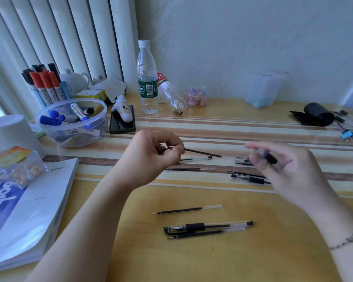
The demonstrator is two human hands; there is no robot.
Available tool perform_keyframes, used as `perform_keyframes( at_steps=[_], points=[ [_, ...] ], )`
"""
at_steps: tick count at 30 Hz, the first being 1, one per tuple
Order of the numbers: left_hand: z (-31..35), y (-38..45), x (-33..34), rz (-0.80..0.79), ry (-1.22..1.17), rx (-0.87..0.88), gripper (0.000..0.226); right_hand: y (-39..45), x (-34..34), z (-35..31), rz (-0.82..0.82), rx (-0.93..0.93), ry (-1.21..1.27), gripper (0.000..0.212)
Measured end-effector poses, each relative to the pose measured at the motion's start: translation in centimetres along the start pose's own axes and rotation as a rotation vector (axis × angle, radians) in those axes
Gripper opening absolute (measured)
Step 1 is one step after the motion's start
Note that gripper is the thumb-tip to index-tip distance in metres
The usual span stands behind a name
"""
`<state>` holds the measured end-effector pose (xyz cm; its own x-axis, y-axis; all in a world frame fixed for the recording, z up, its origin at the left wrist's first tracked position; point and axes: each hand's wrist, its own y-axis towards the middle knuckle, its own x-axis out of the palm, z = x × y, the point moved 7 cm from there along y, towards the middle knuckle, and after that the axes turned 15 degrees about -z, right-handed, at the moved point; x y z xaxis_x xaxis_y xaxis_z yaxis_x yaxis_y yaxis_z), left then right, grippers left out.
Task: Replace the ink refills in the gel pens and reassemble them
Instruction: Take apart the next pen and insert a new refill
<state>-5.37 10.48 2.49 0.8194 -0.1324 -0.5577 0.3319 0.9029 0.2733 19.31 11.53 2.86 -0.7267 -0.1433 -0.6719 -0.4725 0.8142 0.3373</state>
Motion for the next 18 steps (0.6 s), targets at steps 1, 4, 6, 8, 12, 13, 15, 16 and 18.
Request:
perform_keyframes(
  at_steps=[1, 4, 6, 8, 12, 13, 15, 16, 18],
  points=[
    [0.1, 0.1, 0.4, -0.022, 0.019, 0.004, 0.021, 0.1, 0.8, -0.4, -0.048, -0.007, 0.038, 0.028],
    [0.0, 0.2, 1.2, -0.061, 0.061, -0.015, 0.017, 0.4, 2.6, -0.1, -0.146, 0.029, -0.057, 0.022],
    [0.0, 0.1, 1.3, -0.092, 0.109, -0.044, 0.014, 0.5, 3.1, 0.5, -0.172, 0.054, -0.120, 0.021],
    [0.1, 0.0, 0.7, -0.076, 0.133, -0.039, 0.012, 0.6, 3.4, 0.6, -0.178, 0.065, -0.164, 0.021],
    [-0.2, -0.3, -1.5, 0.113, 0.052, -0.009, 0.017, 0.7, 6.2, -0.4, -0.319, 0.077, -0.279, 0.023],
    [-0.2, -0.3, -1.6, 0.126, 0.064, -0.011, 0.018, 0.8, 7.0, -0.7, -0.358, 0.066, -0.315, 0.021],
    [-0.1, -0.2, -1.2, 0.113, 0.112, -0.017, 0.017, 0.8, 8.2, -1.2, -0.412, 0.044, -0.381, 0.019],
    [0.0, -0.2, -1.0, 0.100, 0.137, -0.019, 0.016, 0.8, 8.5, -1.3, -0.427, 0.041, -0.409, 0.020],
    [0.1, -0.1, -0.7, 0.077, 0.175, -0.021, 0.015, 0.8, 8.6, -1.3, -0.438, 0.042, -0.437, 0.024]
  ],
)
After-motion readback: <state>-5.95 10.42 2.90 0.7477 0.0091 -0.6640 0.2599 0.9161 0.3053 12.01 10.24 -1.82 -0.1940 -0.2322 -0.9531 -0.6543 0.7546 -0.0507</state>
